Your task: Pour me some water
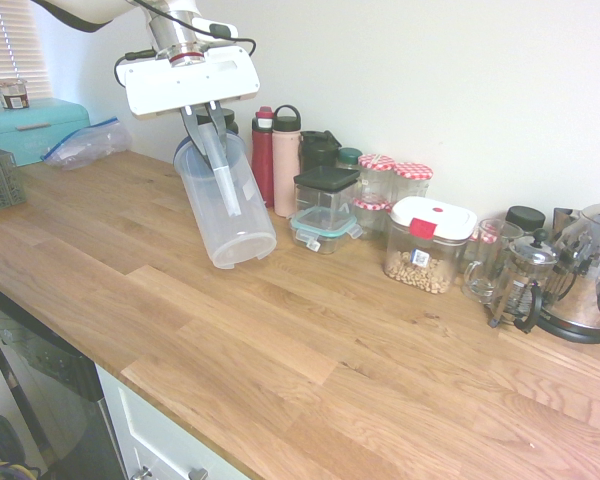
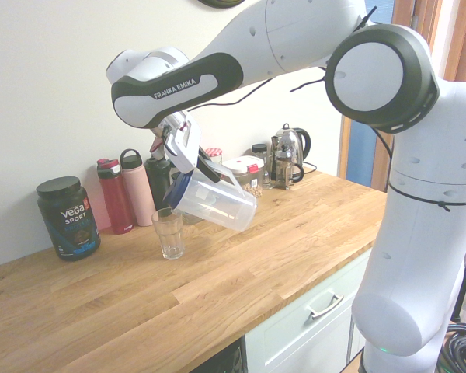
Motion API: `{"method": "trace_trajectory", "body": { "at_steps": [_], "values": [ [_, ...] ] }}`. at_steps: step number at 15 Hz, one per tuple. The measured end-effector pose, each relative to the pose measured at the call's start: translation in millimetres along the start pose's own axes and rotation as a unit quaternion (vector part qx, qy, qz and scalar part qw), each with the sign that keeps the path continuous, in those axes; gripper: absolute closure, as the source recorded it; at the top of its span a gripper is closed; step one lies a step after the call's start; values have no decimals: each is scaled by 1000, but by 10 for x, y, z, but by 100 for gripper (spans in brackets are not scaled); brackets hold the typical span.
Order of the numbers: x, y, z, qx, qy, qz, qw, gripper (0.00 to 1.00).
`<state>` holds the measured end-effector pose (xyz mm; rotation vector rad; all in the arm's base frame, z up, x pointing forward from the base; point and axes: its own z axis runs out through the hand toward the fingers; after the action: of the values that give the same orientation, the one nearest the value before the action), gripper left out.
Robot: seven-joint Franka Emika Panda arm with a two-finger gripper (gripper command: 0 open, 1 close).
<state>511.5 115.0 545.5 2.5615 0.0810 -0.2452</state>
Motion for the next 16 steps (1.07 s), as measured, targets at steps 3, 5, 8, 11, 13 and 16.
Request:
{"method": "trace_trajectory", "body": {
  "at_steps": [3, 5, 8, 11, 13, 16],
  "values": [
    [153, -47, 28, -24, -9, -6, 1000, 100],
    [290, -135, 75, -35, -14, -12, 999, 100],
    [406, -215, 107, -52, -19, -17, 998, 100],
    [413, -177, 47, -59, -17, -13, 998, 100],
    [423, -143, 28, -53, -11, -7, 999, 100],
    [219, 155, -251, 17, 18, 21, 999, 100]
  ]
}}
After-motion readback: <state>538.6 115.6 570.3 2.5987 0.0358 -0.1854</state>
